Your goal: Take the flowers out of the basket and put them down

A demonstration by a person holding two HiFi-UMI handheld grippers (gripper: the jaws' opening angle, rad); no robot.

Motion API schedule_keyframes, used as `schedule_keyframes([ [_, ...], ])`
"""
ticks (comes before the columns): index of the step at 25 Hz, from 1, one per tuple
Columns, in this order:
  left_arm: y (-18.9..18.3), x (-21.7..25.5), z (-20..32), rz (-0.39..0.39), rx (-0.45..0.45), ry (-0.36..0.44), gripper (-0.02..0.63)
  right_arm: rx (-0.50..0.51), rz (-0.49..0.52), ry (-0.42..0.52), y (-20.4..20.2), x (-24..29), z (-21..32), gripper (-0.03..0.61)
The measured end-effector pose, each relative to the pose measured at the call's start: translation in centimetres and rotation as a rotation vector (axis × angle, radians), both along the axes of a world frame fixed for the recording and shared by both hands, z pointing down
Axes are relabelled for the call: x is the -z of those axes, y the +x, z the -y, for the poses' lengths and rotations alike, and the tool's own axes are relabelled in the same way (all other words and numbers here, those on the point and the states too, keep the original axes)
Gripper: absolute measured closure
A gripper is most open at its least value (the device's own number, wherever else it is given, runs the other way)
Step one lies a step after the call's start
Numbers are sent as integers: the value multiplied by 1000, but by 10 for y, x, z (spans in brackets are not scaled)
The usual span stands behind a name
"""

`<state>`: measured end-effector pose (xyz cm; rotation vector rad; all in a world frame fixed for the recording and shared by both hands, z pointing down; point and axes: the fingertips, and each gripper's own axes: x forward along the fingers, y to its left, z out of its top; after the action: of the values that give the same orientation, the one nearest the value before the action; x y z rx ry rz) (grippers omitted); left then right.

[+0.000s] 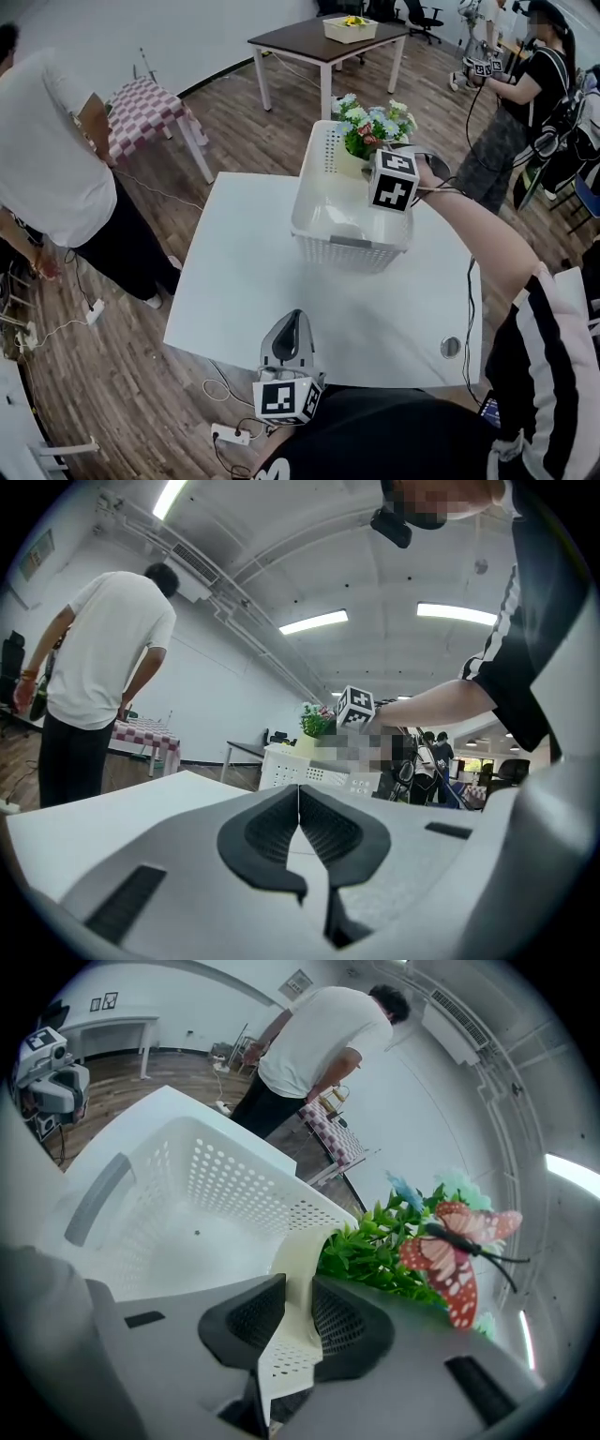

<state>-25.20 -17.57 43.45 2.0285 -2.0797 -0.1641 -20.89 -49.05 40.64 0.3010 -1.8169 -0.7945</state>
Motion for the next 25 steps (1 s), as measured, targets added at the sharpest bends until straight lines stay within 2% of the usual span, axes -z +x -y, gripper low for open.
schedule_keyframes([
  [3, 10, -2, 2, 15, -39, 0, 607, -26, -3, 13, 18, 7, 3, 480],
  [7, 23, 5, 8, -18, -56, 19, 607, -44, -12, 24, 39, 14, 6, 480],
  [12, 32, 1, 15, 29, -112, 11, 607, -65, -5, 40, 56, 20, 11, 480],
  [18, 48, 6, 28, -21, -128, 21, 607, -55, 6, 63, 65, 35, 9, 480],
  [25, 66, 9, 33, -23, -147, 23, 607, -88, 19, 64, 98, 46, 14, 480],
])
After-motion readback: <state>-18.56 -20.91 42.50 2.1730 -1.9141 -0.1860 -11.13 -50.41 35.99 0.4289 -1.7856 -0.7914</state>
